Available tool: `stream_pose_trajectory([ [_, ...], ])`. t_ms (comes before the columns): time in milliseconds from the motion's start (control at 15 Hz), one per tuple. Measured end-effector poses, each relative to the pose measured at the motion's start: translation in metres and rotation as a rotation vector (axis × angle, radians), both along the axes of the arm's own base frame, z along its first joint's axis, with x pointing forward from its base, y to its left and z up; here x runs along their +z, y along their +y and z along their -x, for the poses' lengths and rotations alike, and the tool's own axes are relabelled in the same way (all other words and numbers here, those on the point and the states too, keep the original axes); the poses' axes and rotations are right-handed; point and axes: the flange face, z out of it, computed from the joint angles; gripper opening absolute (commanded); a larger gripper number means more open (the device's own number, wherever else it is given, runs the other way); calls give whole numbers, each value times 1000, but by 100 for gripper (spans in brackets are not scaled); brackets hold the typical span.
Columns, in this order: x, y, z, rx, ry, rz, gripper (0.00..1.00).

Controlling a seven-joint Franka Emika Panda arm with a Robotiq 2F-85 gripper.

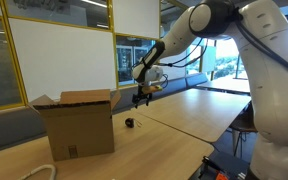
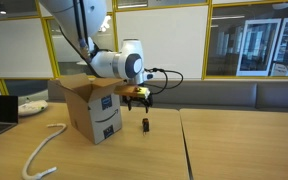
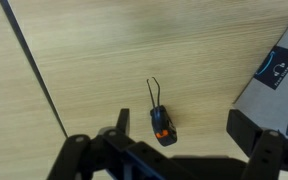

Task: Put the objects on the table into the box.

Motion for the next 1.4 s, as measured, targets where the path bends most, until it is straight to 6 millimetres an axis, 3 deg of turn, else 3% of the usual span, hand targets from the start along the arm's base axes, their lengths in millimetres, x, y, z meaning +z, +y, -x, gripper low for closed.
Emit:
stream_pose_trajectory([
  [667, -40, 15, -62, 341, -26, 21, 100],
  [1133, -91, 8, -91, 425, 14, 2, 100],
  [1400, -108, 7, -102, 470, 33, 7, 100],
])
